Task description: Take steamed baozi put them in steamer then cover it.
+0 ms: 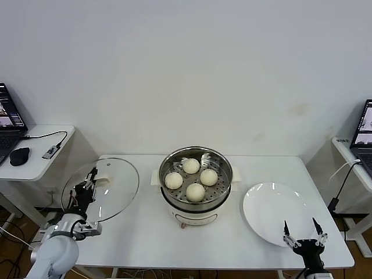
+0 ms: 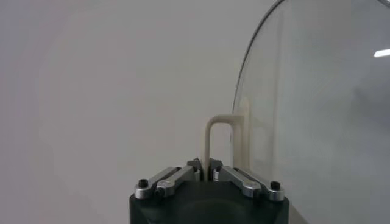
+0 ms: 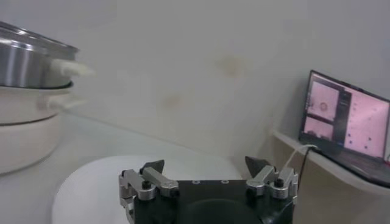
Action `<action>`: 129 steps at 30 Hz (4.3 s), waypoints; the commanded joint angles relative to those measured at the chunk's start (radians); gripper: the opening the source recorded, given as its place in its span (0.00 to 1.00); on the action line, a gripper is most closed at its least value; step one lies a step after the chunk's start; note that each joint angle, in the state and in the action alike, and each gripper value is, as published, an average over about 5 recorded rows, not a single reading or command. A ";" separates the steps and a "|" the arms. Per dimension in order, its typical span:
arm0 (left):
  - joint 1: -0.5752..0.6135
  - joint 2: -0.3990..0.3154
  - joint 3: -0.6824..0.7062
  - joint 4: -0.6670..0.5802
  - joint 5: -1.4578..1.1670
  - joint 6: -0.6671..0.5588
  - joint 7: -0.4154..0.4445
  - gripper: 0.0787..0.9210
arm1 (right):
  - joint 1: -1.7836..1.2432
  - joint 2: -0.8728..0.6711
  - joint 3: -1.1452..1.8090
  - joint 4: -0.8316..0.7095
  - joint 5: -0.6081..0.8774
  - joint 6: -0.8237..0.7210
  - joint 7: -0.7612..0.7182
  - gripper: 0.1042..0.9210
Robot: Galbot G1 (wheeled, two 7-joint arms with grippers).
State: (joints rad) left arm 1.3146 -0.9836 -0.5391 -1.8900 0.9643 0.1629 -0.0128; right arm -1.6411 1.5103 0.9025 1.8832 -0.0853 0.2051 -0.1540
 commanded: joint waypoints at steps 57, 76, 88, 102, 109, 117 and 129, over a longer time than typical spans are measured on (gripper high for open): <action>-0.498 -0.461 0.669 0.182 0.432 0.341 0.345 0.08 | 0.030 0.042 -0.107 -0.058 -0.150 0.018 0.033 0.88; -0.497 -0.479 0.645 0.226 0.441 0.329 0.326 0.08 | 0.029 0.034 -0.111 -0.066 -0.147 0.025 0.033 0.88; -0.467 -0.486 0.632 0.180 0.441 0.328 0.316 0.09 | 0.029 0.031 -0.118 -0.065 -0.149 0.023 0.032 0.88; -0.129 -0.336 0.552 -0.236 0.250 0.276 0.167 0.53 | 0.013 0.025 -0.115 -0.055 -0.146 0.025 0.032 0.88; 0.219 -0.208 0.309 -0.371 -0.485 -0.068 -0.187 0.76 | 0.016 0.011 -0.126 -0.064 -0.093 0.043 0.024 0.88; 0.426 -0.262 0.100 -0.293 -1.135 -0.324 -0.282 0.88 | 0.002 -0.030 -0.162 -0.067 -0.002 0.083 0.019 0.88; 0.542 -0.322 0.074 -0.213 -1.224 -0.417 -0.237 0.88 | -0.081 -0.094 -0.195 -0.004 0.104 0.022 -0.048 0.88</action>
State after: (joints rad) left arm 1.6669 -1.2831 -0.3589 -2.1393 0.1150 -0.0649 -0.2147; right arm -1.6722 1.4565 0.7296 1.8457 -0.0726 0.2662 -0.1607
